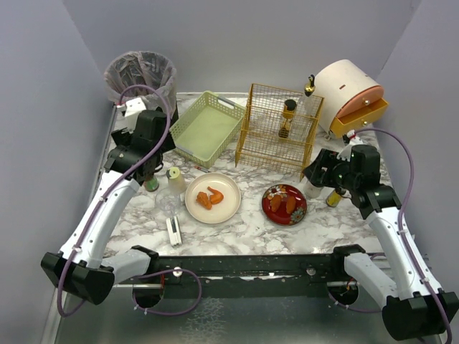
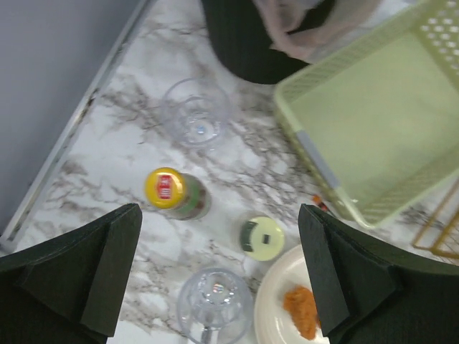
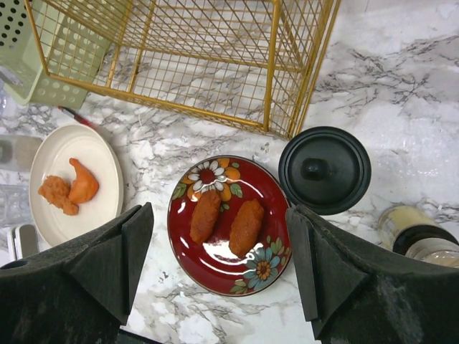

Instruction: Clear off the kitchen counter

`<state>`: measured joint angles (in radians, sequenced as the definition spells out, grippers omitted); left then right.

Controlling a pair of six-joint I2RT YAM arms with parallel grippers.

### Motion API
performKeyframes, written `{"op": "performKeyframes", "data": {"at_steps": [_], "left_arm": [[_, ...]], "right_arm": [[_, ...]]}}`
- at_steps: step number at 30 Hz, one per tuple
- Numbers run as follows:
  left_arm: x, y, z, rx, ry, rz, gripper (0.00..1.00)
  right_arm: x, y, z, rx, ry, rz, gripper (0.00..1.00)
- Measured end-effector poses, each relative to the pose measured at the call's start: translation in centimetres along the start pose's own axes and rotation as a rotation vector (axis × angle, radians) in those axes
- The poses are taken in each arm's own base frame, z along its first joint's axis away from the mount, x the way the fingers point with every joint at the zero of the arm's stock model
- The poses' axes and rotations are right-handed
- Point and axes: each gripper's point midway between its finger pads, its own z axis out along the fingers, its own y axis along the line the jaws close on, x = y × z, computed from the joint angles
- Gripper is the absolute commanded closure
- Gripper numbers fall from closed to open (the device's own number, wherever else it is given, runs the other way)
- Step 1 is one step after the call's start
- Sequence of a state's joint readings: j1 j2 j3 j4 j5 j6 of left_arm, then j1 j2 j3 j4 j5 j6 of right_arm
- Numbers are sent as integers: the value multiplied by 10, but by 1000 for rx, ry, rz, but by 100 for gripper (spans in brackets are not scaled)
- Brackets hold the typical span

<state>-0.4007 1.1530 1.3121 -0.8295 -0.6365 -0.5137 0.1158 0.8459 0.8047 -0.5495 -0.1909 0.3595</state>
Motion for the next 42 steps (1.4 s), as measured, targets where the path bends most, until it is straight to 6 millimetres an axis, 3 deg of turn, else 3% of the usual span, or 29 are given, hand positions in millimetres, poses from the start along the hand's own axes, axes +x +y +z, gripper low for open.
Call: {"op": "performKeyframes", "data": {"at_steps": [7, 10, 13, 19, 30, 42], "left_arm": [[12, 72, 25, -240, 50, -55, 3], [28, 94, 36, -302, 91, -71, 3], [46, 102, 47, -315, 129, -86, 3], [49, 83, 57, -201, 131, -110, 3], [47, 74, 60, -149, 126, -120, 6], [65, 70, 69, -137, 176, -109, 23]], "right_arm": [[7, 2, 5, -23, 26, 9, 18], [10, 2, 6, -30, 33, 10, 18], [10, 4, 7, -37, 35, 10, 18], [10, 6, 8, -51, 38, 10, 19], [11, 7, 8, -56, 41, 10, 19], [14, 9, 10, -72, 59, 13, 20]]}}
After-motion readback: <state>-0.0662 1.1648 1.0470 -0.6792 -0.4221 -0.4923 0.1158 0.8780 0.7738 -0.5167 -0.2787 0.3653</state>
